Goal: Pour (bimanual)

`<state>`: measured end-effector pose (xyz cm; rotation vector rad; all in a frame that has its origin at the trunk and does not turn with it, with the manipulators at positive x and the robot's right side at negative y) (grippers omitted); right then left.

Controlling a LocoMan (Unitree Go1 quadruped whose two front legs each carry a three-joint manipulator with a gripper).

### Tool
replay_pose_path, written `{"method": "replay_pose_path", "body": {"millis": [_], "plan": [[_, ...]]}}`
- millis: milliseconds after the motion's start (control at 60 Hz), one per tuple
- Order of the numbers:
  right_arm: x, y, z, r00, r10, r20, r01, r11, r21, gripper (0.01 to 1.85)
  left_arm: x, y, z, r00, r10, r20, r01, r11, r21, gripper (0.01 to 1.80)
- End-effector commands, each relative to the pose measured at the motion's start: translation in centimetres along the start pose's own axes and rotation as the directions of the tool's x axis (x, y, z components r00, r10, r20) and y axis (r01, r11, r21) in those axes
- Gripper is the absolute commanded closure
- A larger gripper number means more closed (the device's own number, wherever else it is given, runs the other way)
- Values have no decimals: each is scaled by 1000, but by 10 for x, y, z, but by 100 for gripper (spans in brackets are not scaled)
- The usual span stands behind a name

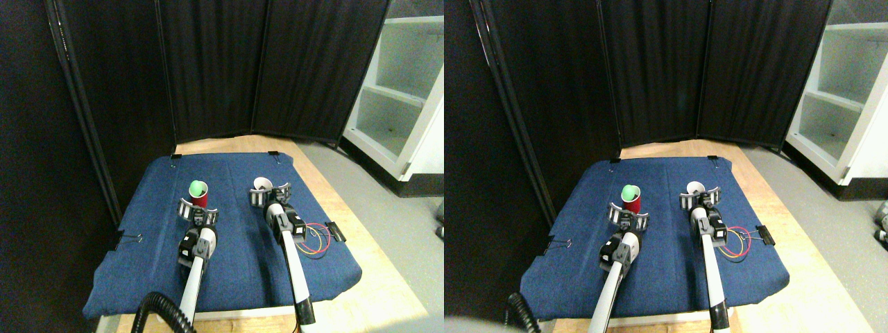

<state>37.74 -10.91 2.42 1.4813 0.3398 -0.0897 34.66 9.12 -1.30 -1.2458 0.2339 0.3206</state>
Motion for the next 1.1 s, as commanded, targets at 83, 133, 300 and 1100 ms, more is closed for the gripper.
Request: {"method": "replay_pose_path", "body": {"millis": [83, 133, 300, 1100], "plan": [[-6, 9, 2, 998, 54, -10, -55, 997, -50, 30, -13, -21, 5, 997, -60, -52, 60, 998, 2, 41], [-7, 11, 2, 998, 60, -11, -61, 997, -41, 28, -15, -23, 6, 996, -68, -59, 69, 997, 24, 45], [-13, 20, 2, 995, 98, -4, -98, 993, -68, 38, -23, -37, 12, 989, -113, -98, 130, 974, 187, 44], [-46, 45, 3, 965, 263, -10, -261, 948, -182, 67, -44, -58, 21, 726, -549, -414, 479, -28, 877, 70]]}}
